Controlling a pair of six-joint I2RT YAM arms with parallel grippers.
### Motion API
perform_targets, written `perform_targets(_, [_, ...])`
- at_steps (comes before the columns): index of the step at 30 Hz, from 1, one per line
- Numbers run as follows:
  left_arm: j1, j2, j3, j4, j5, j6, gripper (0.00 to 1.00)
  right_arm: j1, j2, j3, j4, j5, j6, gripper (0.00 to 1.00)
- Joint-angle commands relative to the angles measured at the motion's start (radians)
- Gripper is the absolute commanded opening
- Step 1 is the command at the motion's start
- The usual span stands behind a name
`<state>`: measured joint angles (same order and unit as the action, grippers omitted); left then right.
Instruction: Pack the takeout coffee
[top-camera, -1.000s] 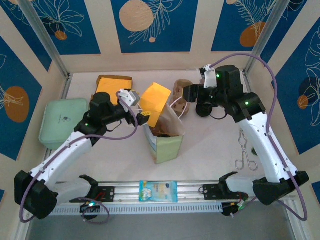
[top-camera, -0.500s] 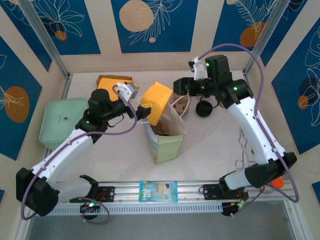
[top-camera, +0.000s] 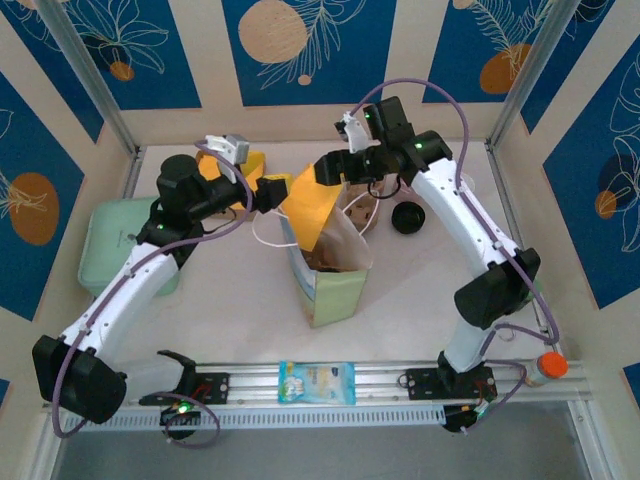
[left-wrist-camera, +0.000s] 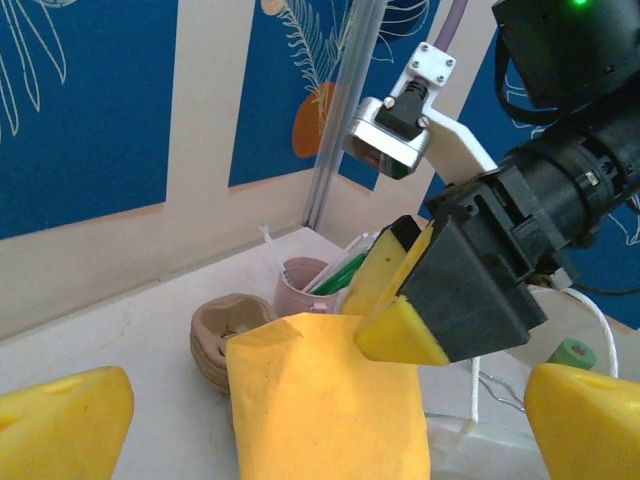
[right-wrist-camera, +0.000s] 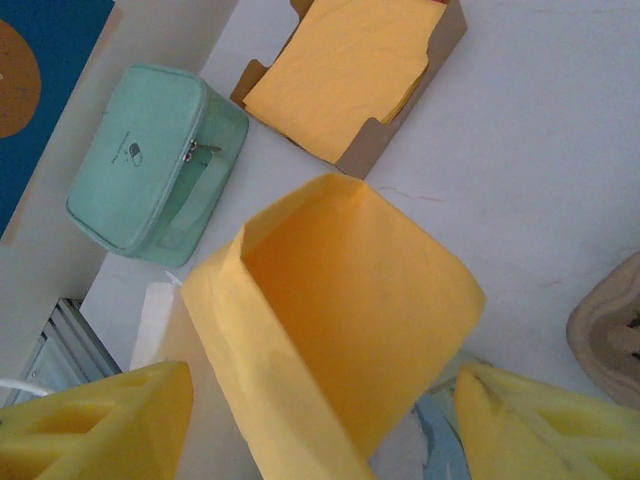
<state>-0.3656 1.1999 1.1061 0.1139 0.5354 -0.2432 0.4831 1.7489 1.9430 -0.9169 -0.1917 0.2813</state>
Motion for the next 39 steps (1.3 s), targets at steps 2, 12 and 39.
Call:
perform_targets(2, [0.010, -0.016, 0.008, -0.042, 0.025, -0.028, 1.00, 0.033, 0.035, 0.086, -0.063, -0.032, -0.039, 0.69])
perform_targets(12, [0.018, -0.062, -0.027, -0.056, -0.017, 0.018, 1.00, 0.141, -0.013, 0.113, -0.125, 0.081, -0.076, 0.63])
perform_targets(39, [0.020, -0.087, -0.048, -0.038, -0.014, 0.027, 1.00, 0.185, -0.095, 0.042, -0.085, 0.075, -0.095, 0.60])
